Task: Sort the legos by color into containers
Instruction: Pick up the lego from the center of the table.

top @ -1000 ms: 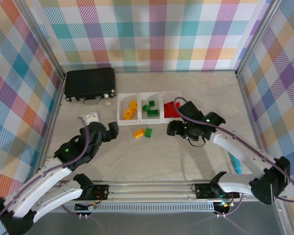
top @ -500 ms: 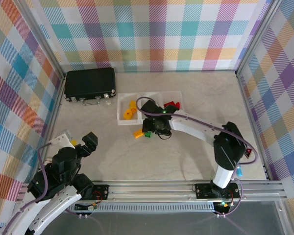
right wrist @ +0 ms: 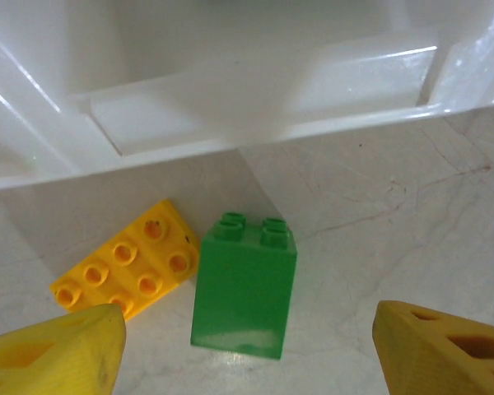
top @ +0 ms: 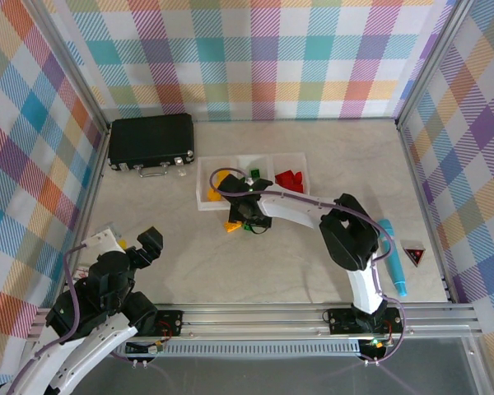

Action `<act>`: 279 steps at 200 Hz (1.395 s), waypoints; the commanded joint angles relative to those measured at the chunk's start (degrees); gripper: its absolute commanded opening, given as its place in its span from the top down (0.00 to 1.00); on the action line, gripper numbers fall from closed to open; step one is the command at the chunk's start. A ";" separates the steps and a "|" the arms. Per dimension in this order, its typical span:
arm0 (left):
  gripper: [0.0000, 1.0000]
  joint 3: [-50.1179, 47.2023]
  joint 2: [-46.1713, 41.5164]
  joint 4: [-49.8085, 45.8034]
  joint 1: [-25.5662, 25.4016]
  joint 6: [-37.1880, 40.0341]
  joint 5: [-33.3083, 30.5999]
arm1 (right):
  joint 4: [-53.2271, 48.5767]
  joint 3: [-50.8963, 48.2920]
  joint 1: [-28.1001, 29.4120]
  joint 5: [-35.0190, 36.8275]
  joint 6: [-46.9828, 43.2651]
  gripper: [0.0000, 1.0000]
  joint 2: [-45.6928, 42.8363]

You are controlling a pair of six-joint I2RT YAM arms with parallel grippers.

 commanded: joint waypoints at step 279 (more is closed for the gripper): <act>0.00 -1.73 -0.85 -0.81 -0.11 -0.35 -1.50 | 0.20 -0.80 -1.41 6.18 -4.79 0.80 -4.67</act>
